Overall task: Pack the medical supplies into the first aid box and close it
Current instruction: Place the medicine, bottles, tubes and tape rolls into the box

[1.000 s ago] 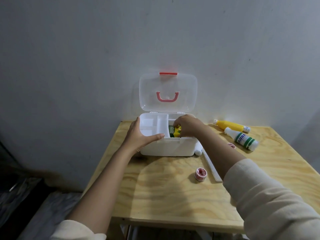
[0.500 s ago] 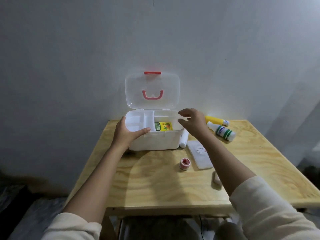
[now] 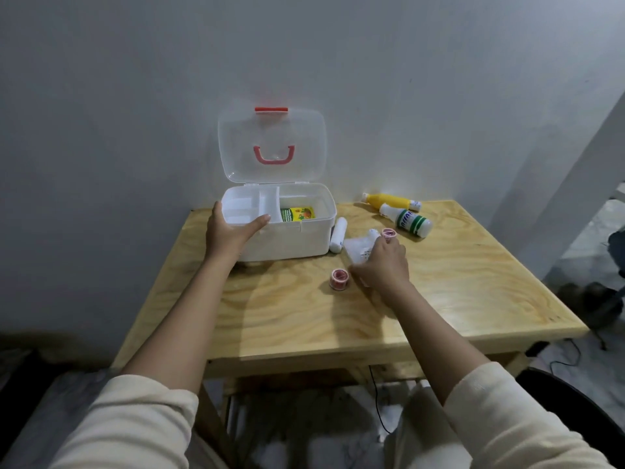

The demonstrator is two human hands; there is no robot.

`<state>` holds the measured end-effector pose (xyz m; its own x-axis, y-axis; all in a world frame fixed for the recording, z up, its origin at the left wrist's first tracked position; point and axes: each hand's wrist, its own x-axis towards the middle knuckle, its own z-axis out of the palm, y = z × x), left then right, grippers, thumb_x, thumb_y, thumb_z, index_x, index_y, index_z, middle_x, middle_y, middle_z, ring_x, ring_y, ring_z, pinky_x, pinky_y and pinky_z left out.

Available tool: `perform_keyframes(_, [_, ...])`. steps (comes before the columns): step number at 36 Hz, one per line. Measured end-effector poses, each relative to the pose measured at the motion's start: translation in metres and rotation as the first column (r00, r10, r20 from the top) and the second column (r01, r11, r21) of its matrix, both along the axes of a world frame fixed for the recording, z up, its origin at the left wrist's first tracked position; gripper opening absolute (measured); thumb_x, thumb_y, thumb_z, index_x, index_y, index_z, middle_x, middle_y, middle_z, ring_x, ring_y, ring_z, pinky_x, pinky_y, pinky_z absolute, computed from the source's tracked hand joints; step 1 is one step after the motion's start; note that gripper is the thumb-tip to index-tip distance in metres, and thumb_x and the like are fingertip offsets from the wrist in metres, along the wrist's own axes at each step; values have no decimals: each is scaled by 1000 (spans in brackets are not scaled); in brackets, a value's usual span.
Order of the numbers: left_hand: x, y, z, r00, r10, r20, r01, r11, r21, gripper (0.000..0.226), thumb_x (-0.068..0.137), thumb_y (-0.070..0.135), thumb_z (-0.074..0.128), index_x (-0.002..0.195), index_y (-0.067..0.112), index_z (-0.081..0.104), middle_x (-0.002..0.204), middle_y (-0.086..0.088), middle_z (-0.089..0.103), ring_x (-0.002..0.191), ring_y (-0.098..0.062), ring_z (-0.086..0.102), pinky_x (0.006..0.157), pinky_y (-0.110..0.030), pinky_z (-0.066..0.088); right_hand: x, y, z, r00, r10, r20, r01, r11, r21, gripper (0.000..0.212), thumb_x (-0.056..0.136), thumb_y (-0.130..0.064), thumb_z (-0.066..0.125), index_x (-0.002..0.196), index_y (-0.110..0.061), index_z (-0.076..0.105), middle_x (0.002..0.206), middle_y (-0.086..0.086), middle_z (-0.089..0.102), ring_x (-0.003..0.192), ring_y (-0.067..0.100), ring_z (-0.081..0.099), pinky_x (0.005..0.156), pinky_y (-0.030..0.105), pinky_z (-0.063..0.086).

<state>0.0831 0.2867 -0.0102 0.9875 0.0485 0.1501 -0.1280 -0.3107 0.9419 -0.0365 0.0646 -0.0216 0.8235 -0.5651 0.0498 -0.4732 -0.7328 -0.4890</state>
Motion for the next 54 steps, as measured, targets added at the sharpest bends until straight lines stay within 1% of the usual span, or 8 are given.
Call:
perform_keyframes(6, [-2, 0, 1, 1000, -6, -19, 6, 1000, -20, 98, 73, 39, 84, 151, 17, 29, 152, -1, 39, 140, -21, 37, 99, -27, 34, 3, -8, -3, 991, -29, 134, 4, 983, 182, 49, 66, -18, 69, 113, -8, 57, 107, 10, 63, 100, 25, 55, 68, 25, 40])
perform_keyframes(10, [-3, 0, 1, 1000, -2, -19, 2, 999, -32, 102, 73, 39, 83, 154, 18, 24, 157, -1, 33, 144, -21, 32, 105, -28, 32, 1, -16, 7, 976, -52, 213, -8, 962, 271, 28, 66, -20, 75, 69, -9, 49, 65, 1, 45, 74, 22, 48, 47, 25, 27])
perform_keyframes(14, [-2, -1, -2, 1000, 4, 3, -4, 999, -44, 100, 74, 37, 83, 153, 18, 26, 156, 0, 34, 144, -20, 32, 100, -23, 29, 1, -22, 25, 942, -67, 328, -48, 943, 329, 39, 65, -21, 79, 96, -6, 61, 90, 9, 60, 86, 27, 57, 72, 38, 48])
perform_keyframes(20, [-1, 2, -4, 1000, 10, 7, -9, 998, -62, 101, 71, 39, 85, 152, 17, 28, 155, -1, 34, 143, -20, 33, 110, -32, 34, 17, -22, 58, 887, 68, 457, -226, 927, 301, 63, 68, -29, 79, 125, -12, 55, 126, 10, 58, 113, 22, 55, 83, 27, 38])
perform_keyframes(26, [3, 5, -4, 999, -29, 16, 30, 999, -44, 103, 68, 40, 87, 150, 16, 28, 153, 0, 36, 140, -19, 36, 105, -28, 35, 50, -9, 82, 902, 274, 335, -346, 921, 178, 65, 64, -29, 83, 121, -10, 59, 123, 8, 62, 109, 21, 56, 86, 28, 44])
perform_keyframes(32, [17, 17, -1, 992, -122, -20, 123, 992, 22, 123, 37, 74, 84, 142, 26, 42, 143, 7, 50, 131, -16, 48, 108, -42, 43, 77, 1, 84, 899, 402, 171, -408, 913, 2, 63, 63, -23, 82, 121, -11, 60, 123, 9, 61, 113, 24, 54, 88, 28, 43])
perform_keyframes(40, [34, 27, 0, 972, -237, -1, 235, 966, 105, 109, 39, 72, 87, 135, 38, 48, 134, 11, 57, 123, -14, 55, 101, -42, 50, 110, 16, 73, 837, 543, 63, -537, 839, -90, 61, 65, -26, 81, 121, -12, 60, 123, 9, 58, 115, 23, 51, 84, 22, 34])
perform_keyframes(54, [38, 24, -9, 972, -231, 39, 229, 972, 43, 108, 40, 70, 86, 135, 34, 48, 133, 10, 57, 122, -15, 54, 101, -44, 49, 123, 20, 66, 779, 619, -95, -626, 761, -173, 56, 69, -23, 78, 120, -10, 60, 121, 7, 63, 108, 21, 57, 93, 30, 49])
